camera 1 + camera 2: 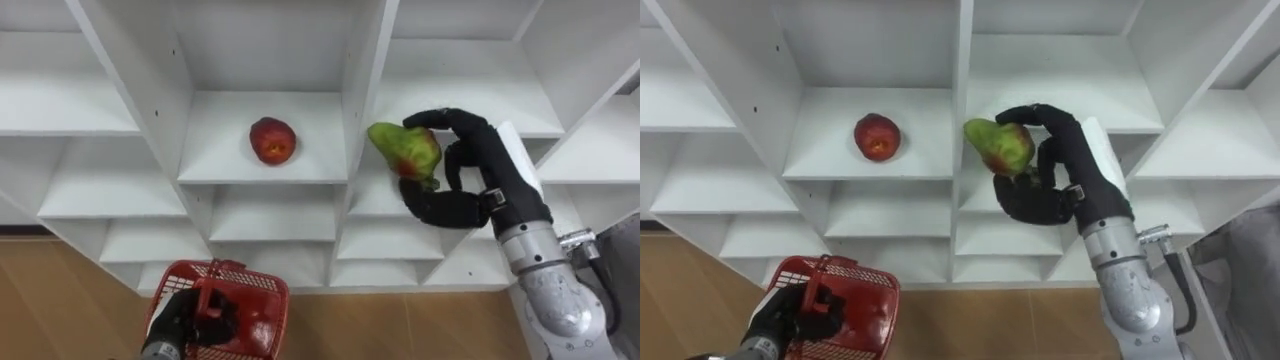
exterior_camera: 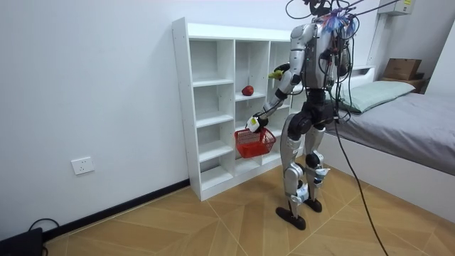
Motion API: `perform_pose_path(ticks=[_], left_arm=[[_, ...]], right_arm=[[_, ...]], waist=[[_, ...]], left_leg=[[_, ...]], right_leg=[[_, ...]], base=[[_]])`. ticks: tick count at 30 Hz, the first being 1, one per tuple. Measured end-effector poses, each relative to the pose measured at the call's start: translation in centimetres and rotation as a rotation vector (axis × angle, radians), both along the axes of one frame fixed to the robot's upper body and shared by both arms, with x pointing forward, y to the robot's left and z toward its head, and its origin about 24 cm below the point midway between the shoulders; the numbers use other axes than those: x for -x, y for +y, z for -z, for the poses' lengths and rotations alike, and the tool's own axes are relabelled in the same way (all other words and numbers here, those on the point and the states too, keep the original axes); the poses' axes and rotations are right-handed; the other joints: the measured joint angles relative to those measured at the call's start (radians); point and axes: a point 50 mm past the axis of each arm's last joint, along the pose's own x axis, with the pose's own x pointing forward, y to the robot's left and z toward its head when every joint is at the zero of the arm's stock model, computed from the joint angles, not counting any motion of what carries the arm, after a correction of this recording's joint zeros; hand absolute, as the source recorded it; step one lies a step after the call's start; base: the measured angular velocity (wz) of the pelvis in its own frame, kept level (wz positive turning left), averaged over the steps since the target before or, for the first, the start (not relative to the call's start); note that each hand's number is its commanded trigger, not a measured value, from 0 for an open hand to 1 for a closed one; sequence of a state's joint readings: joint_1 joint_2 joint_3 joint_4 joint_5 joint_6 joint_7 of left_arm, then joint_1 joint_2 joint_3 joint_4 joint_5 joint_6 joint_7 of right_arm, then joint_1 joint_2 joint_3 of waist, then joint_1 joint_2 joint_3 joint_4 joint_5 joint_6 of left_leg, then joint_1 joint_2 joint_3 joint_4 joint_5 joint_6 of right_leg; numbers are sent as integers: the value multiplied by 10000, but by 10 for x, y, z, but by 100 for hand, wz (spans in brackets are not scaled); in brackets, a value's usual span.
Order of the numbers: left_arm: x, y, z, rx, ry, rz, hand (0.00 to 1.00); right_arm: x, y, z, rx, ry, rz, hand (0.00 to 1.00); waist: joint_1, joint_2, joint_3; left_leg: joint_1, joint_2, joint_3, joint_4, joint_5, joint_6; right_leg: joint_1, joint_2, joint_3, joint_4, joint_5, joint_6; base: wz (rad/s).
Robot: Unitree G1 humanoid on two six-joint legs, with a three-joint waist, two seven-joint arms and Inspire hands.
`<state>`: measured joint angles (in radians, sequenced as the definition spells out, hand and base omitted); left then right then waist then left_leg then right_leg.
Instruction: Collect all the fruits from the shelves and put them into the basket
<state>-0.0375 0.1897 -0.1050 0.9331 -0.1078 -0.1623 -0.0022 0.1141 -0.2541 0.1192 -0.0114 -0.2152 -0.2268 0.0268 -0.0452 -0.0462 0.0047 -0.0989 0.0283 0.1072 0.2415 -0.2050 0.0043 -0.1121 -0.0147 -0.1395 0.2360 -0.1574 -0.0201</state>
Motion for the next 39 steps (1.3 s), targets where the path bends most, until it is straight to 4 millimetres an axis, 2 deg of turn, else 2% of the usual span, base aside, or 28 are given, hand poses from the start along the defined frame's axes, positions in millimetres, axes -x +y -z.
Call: perform_pose_path(ticks=[4, 11, 22, 28, 34, 39], left_arm=[[-3, -3, 0, -14, -27, 183, 100], [-3, -3, 0, -20, -43, 169, 100], [-1, -2, 2, 73, 93, 36, 100], [-7, -2, -1, 73, -68, 93, 100], [-14, -4, -4, 69, -228, 167, 100], [-17, -9, -5, 104, -291, 392, 100]], right_arm=[[3, 5, 16, 120, 909, -499, 100], [3, 4, 15, 72, 923, -534, 100], [0, 3, 7, -73, 544, -382, 100], [1, 3, 8, -78, 589, -394, 100], [1, 3, 10, -350, 682, -375, 100], [2, 9, 11, -472, 776, -615, 100]], waist=[[40, 2, 3], [192, -19, 25], [162, -57, 48], [169, -46, 57], [164, 44, 129], [148, 49, 131]], left_leg=[[-231, 0, 5, 110, 1, 2], [-372, 8, 9, 131, 1, 2], [-453, 0, 59, 155, 0, 4], [-432, 2, 76, 159, 0, 5], [-378, 11, 178, 122, -1, 5], [-449, 21, 245, 146, -4, 7]], right_leg=[[-242, -14, -11, 79, 1, -2], [-435, -12, 11, 181, 1, -3], [-534, -15, 84, 183, 0, -2], [-545, -10, 125, 208, 1, -4], [-545, 11, 233, 217, 3, -8], [-626, 15, 284, 217, 3, -7]], base=[[0], [-2], [-1], [-1], [-4], [-3]])
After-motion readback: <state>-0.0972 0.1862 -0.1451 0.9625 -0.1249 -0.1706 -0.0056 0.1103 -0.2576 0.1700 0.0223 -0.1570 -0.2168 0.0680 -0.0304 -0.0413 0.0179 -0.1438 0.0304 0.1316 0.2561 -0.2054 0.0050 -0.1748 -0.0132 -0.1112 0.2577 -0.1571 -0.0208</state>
